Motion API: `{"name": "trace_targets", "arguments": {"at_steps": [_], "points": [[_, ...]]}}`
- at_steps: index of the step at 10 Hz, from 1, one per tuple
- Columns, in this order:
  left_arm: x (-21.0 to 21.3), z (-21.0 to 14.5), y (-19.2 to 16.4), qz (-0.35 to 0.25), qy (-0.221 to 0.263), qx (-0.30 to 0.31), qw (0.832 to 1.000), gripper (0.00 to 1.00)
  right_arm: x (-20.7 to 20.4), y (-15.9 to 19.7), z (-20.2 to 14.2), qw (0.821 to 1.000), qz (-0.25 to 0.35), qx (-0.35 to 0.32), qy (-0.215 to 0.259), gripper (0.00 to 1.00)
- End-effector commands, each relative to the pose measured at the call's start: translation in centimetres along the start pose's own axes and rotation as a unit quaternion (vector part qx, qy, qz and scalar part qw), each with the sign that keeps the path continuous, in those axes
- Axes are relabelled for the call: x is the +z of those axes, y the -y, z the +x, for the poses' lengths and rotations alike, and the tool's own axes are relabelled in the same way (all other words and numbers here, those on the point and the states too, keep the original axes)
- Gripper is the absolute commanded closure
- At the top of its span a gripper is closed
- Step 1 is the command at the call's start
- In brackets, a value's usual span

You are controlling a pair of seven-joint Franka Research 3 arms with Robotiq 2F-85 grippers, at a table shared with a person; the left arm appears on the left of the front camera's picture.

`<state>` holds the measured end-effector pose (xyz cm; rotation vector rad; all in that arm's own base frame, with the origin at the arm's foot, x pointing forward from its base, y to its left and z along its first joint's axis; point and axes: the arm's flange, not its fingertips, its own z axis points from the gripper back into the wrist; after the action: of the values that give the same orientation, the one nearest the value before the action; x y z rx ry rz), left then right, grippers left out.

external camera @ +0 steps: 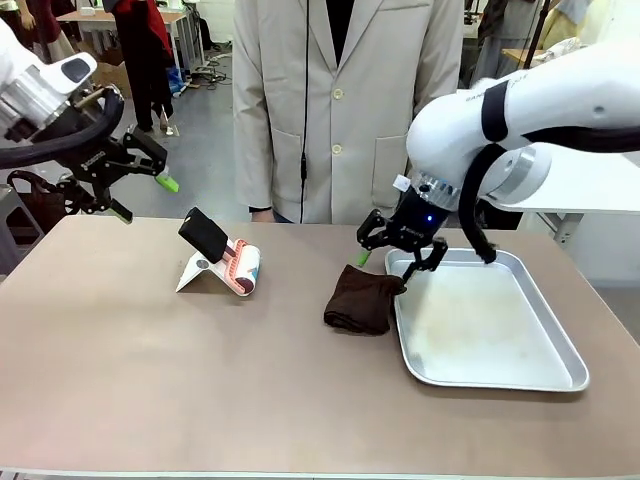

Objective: Clean the surface of the table.
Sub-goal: Return the Lint Roller and towel to their original positions.

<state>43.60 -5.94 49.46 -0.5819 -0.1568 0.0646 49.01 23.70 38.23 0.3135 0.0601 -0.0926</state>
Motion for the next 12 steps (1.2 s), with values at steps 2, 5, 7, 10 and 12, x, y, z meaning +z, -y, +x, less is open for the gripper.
{"name": "trace_targets", "arguments": {"at_steps": [2,5,7,10,12], "points": [[-0.4,-1.1,-1.5,-0.017,0.004,-0.015,1.000,0.00,3.2,-2.9,1.6,0.997,-0.004,0.061,-0.036,0.00],[2.2,-5.5,-3.6,-0.106,-0.022,-0.051,0.993,0.00,5.3,1.5,-0.2,0.977,0.162,0.062,-0.123,0.00],[3.2,-9.9,-7.1,-0.189,-0.067,-0.038,0.979,0.00,6.1,5.8,-3.3,0.949,0.276,0.069,-0.137,0.00],[4.1,-15.5,-12.2,-0.300,-0.015,-0.026,0.954,0.00,7.7,13.1,-6.7,0.904,0.406,0.086,-0.102,0.00],[5.1,-17.2,-16.4,-0.383,0.035,-0.004,0.923,0.00,7.9,18.0,-8.1,0.864,0.492,0.093,-0.061,0.00]]}}
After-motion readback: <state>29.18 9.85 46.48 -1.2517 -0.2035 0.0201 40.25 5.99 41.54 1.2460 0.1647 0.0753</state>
